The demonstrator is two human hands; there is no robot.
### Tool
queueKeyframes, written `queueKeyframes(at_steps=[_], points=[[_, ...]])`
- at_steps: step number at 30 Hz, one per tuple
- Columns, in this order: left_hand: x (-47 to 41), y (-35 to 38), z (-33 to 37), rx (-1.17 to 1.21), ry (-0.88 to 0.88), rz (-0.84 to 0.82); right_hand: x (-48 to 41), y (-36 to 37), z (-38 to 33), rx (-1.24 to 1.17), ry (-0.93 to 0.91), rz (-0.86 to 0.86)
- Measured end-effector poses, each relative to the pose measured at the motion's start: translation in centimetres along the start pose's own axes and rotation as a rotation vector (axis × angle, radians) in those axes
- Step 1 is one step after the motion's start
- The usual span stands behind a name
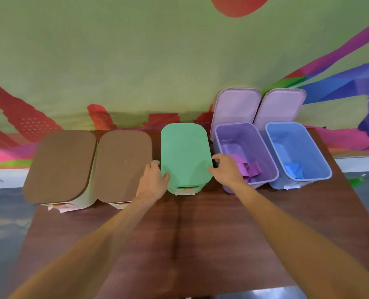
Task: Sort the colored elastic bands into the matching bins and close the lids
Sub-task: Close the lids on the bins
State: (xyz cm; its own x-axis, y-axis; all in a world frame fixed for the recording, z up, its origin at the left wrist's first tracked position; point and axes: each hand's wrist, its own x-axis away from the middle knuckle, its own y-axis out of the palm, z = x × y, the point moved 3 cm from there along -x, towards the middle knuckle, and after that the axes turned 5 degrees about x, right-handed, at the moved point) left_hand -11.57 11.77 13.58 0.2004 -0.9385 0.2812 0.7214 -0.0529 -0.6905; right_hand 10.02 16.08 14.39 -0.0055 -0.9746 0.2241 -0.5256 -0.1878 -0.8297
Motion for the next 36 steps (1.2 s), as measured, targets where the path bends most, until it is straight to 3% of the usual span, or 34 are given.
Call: queueKeyframes(at_steps=[8, 17, 26, 36], points=[[-0.5, -1.8, 6.2, -0.006, 0.228, -0.065, 0.1, -7.8, 0.0, 0.140, -0.145, -0.132], [-0.6, 2.4, 16.1, -0.044, 0.183, -0.224, -3.5, -17.6, 6.6, 0.197, -0.215, -0.121], [-2.8, 4.6, 23.2, -0.124, 0.108, -0.127, -10.4, -23.5, 10.6, 0.234, -0.309, -0.105], [-11.9, 4.9, 27.8, -0.137, 0.109, -0.082, -17.9, -24.6, 10.5, 0.207, -0.319, -0.078]])
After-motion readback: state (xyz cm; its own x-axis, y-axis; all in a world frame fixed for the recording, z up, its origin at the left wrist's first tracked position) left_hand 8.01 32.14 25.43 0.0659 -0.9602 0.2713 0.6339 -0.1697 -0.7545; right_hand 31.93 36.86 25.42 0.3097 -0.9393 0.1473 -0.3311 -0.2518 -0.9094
